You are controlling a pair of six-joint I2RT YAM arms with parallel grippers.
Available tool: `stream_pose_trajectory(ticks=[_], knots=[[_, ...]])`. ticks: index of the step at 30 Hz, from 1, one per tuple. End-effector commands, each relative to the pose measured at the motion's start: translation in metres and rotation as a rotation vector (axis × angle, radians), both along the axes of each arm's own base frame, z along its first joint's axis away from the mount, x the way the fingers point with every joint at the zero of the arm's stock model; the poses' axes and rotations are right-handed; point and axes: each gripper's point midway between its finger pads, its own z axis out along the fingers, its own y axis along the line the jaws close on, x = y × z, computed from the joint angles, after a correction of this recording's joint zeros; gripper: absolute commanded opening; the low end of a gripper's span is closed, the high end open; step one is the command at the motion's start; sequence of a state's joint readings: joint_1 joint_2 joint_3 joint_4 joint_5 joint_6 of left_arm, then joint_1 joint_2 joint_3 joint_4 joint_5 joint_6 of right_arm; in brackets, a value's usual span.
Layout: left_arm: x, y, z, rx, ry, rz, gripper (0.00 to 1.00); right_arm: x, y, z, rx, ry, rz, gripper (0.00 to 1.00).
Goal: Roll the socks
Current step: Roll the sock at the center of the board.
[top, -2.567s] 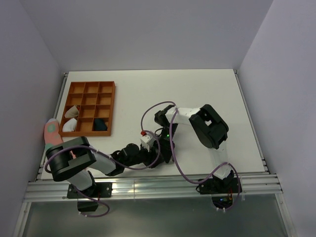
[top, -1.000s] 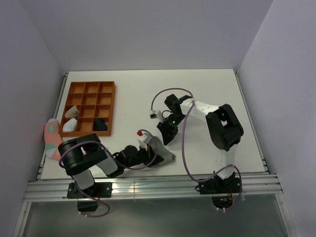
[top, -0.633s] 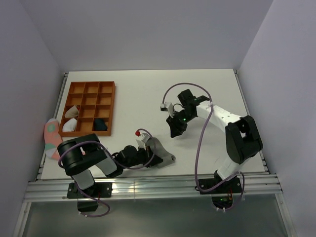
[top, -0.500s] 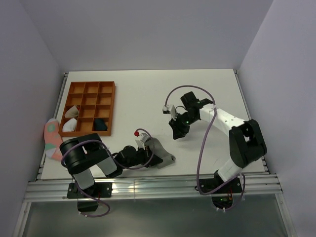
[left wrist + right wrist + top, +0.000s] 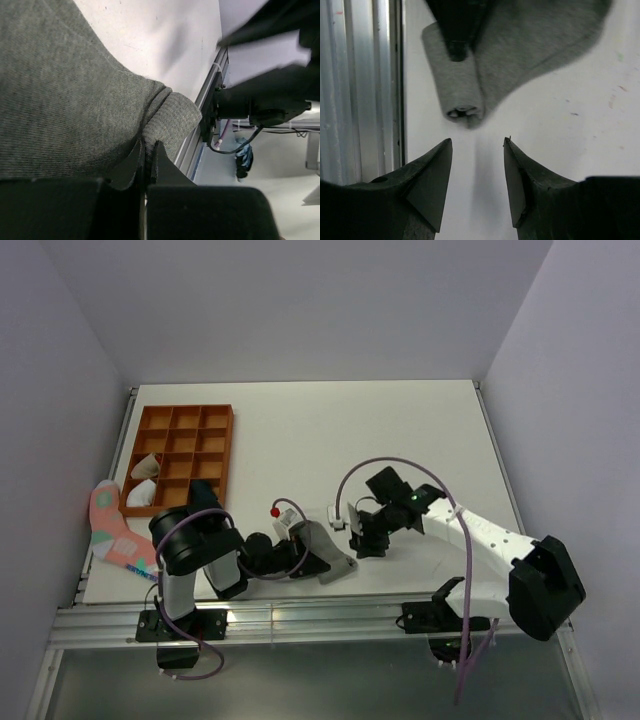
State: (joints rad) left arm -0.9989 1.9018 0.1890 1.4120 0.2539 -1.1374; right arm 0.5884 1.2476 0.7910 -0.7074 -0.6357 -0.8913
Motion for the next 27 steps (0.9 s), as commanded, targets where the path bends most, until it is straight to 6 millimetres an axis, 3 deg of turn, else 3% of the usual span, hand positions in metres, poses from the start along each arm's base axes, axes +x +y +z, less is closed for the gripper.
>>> stream_pose_trajectory(ticks=[1,3,10,19,27], knots=[[-0.054,0.054,-0.082,0.309,0.269,-0.091,0.00,-0.004,0.010,-0.004,0.021,-0.153,0.087,0.54],[-0.054,0.054,-0.084,0.313,0.291,-0.095,0.00,-0.017,0.015,-0.010,0.021,-0.162,0.135,0.56],[-0.053,0.050,-0.087,0.335,0.313,-0.115,0.00,-0.028,0.030,-0.010,0.050,-0.236,0.173,0.58],[-0.048,0.050,-0.086,0.338,0.320,-0.117,0.00,-0.049,0.037,-0.027,0.017,-0.242,0.241,0.59],[-0.043,0.050,-0.086,0.339,0.326,-0.118,0.00,-0.051,0.039,-0.044,-0.037,-0.239,0.248,0.59]])
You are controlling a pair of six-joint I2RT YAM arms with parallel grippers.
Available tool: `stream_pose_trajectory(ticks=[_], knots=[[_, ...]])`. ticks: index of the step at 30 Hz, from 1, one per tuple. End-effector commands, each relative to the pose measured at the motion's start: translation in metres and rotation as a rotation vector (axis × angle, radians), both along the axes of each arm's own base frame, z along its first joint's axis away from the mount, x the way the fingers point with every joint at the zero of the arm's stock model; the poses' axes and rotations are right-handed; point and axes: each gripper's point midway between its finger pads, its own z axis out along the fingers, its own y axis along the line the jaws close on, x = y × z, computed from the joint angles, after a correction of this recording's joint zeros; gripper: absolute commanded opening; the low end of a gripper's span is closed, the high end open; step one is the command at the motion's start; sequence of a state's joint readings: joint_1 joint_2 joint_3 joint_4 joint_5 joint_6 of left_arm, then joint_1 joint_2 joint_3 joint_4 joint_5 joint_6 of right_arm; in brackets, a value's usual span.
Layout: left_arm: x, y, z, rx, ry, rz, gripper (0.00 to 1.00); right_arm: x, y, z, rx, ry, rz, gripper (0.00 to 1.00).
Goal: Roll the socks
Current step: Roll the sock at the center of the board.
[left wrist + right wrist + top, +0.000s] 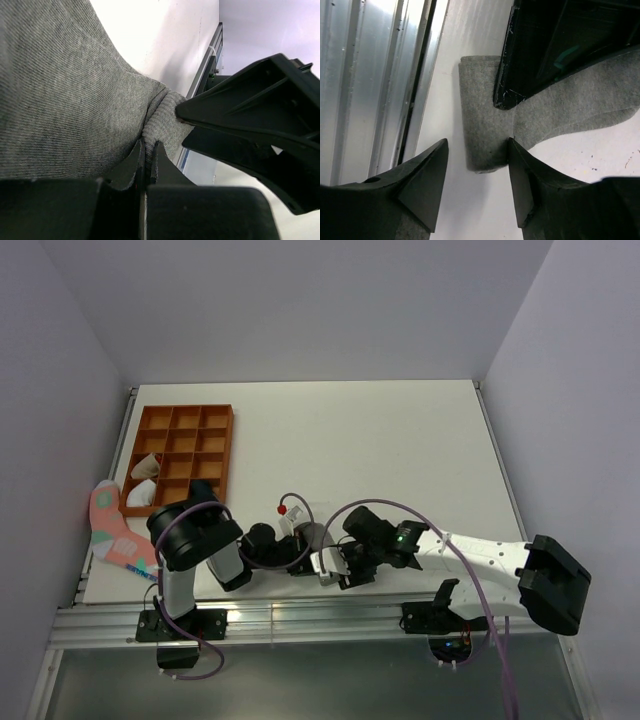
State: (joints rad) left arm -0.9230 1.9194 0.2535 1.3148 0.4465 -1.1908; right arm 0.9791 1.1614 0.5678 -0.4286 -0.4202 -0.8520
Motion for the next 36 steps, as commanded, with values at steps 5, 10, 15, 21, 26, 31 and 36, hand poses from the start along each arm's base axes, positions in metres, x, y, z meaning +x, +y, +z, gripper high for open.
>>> stream_pose_trajectory(ticks=[5,10,15,21,26,31,36], knots=[[-0.040,0.054,-0.081,0.337,0.184,-0.055,0.00,0.005,0.008,-0.012,-0.022,-0.013,-0.018,0.47],[-0.030,0.045,-0.065,0.284,0.148,-0.050,0.00,0.004,0.006,-0.020,-0.065,0.022,-0.033,0.33],[-0.010,0.028,-0.036,0.201,0.089,-0.027,0.00,0.005,0.003,-0.024,-0.088,0.027,-0.044,0.26],[0.022,0.013,-0.007,0.151,0.025,0.012,0.00,0.005,0.001,-0.028,-0.115,0.038,-0.054,0.24],[0.049,0.013,0.020,0.108,-0.031,0.068,0.04,0.006,0.000,-0.031,-0.131,0.043,-0.064,0.24],[0.063,0.020,0.031,0.134,-0.074,0.102,0.16,0.007,0.000,-0.033,-0.144,0.048,-0.075,0.23],[0.077,0.035,0.040,0.176,-0.107,0.164,0.23,0.008,-0.001,-0.035,-0.164,0.051,-0.085,0.23]])
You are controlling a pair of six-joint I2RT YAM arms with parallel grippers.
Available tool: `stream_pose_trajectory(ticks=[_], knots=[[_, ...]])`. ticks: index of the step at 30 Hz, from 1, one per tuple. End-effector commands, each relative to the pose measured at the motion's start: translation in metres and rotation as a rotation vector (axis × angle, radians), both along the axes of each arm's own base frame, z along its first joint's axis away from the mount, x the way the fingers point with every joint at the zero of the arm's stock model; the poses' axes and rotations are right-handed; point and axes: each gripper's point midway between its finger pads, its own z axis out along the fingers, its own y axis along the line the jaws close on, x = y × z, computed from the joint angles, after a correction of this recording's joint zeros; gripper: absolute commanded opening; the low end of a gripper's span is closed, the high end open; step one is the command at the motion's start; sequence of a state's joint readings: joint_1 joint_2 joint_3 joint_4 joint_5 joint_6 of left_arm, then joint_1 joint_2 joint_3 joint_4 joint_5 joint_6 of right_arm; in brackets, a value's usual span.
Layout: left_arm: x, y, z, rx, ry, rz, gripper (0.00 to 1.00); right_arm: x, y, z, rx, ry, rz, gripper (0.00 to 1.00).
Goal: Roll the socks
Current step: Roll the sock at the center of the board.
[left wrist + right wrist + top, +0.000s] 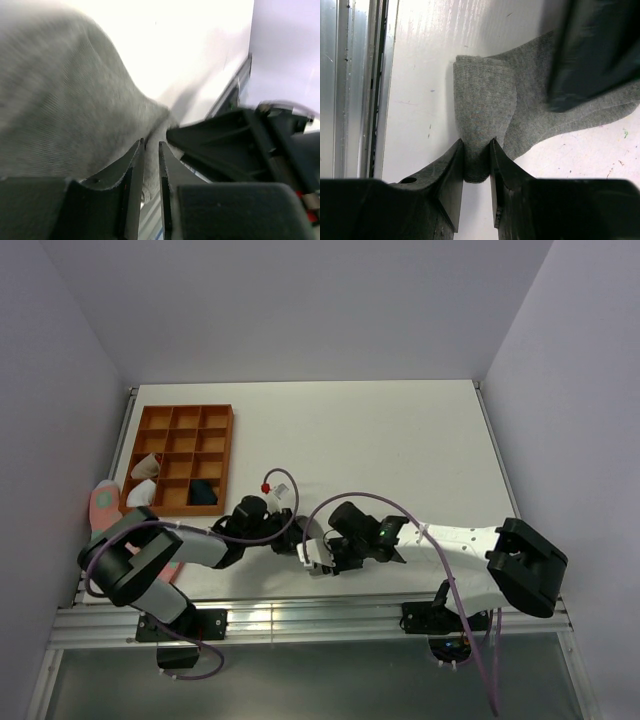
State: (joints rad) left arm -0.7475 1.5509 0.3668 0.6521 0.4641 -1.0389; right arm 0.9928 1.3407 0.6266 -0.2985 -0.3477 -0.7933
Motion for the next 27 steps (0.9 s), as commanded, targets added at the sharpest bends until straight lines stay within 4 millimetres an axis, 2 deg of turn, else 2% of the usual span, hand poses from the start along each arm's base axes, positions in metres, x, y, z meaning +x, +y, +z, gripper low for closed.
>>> stream_pose_trajectory(ticks=[1,2,6,13,16,22,27], knots=[[0.024,0.010,0.012,0.057,-0.087,0.069,0.23,-0.016,-0.025,-0.021,-0.134,0.078,-0.021,0.23],[0.031,0.016,0.018,0.062,-0.113,0.109,0.21,-0.016,-0.025,-0.021,-0.134,0.080,-0.023,0.23],[0.040,0.034,0.014,0.157,-0.108,0.176,0.19,-0.016,-0.024,-0.020,-0.137,0.084,-0.023,0.23],[0.042,0.039,-0.001,0.229,-0.081,0.174,0.15,-0.013,-0.022,-0.019,-0.139,0.082,-0.029,0.23],[0.043,0.035,-0.020,0.260,-0.038,0.150,0.12,-0.013,-0.019,-0.015,-0.133,0.082,-0.025,0.23],[0.055,0.020,-0.026,0.255,-0.040,0.113,0.10,-0.018,-0.016,-0.006,-0.130,0.113,0.005,0.22],[0.067,0.012,-0.031,0.269,-0.039,0.108,0.09,-0.037,-0.016,0.000,-0.171,0.233,0.073,0.22]])
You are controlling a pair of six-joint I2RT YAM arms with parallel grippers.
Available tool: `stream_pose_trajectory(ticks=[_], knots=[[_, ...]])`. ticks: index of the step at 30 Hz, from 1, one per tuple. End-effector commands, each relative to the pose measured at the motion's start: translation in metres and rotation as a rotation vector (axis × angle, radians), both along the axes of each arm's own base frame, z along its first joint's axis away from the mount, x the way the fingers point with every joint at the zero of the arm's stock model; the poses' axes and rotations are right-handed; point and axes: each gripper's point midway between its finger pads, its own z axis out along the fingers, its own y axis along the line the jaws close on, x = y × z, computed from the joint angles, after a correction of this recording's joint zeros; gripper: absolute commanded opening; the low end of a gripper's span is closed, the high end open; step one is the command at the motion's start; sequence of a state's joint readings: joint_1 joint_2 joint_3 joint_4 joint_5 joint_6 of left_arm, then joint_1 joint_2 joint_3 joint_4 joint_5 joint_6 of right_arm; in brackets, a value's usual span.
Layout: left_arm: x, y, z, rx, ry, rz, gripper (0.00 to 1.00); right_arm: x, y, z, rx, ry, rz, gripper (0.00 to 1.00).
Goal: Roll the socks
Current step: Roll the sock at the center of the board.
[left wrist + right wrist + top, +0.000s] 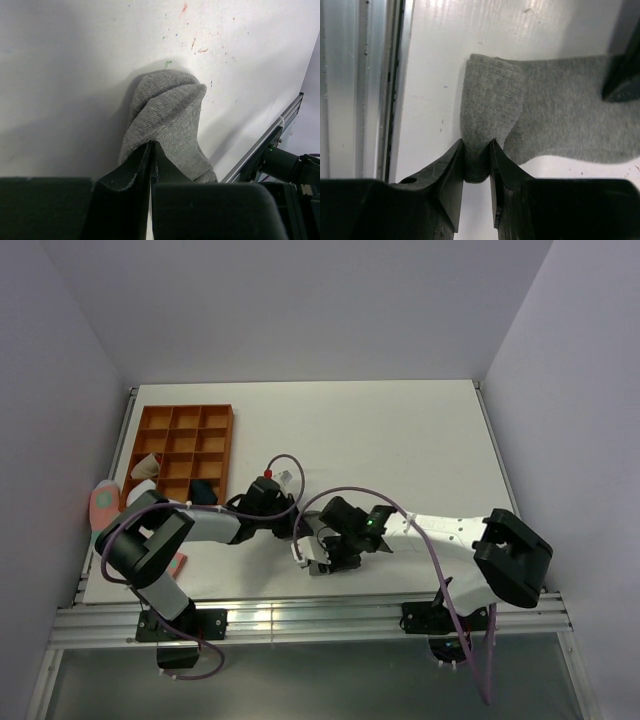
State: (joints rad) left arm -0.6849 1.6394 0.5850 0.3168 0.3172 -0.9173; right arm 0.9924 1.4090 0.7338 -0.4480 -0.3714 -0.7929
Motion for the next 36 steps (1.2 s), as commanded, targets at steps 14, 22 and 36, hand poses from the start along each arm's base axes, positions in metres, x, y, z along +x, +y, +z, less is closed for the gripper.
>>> stream_pose_trajectory(ticks=[14,22,36], knots=[[0.007,-0.009,-0.010,-0.067,-0.016,0.001,0.10,0.000,-0.008,-0.013,-0.180,0.511,-0.106,0.23],[0.006,-0.012,0.004,-0.129,-0.057,-0.004,0.15,0.021,-0.007,-0.029,-0.254,0.606,-0.259,0.23],[0.002,-0.002,0.031,-0.199,-0.168,0.022,0.34,0.033,-0.009,-0.031,-0.260,0.673,-0.352,0.22]])
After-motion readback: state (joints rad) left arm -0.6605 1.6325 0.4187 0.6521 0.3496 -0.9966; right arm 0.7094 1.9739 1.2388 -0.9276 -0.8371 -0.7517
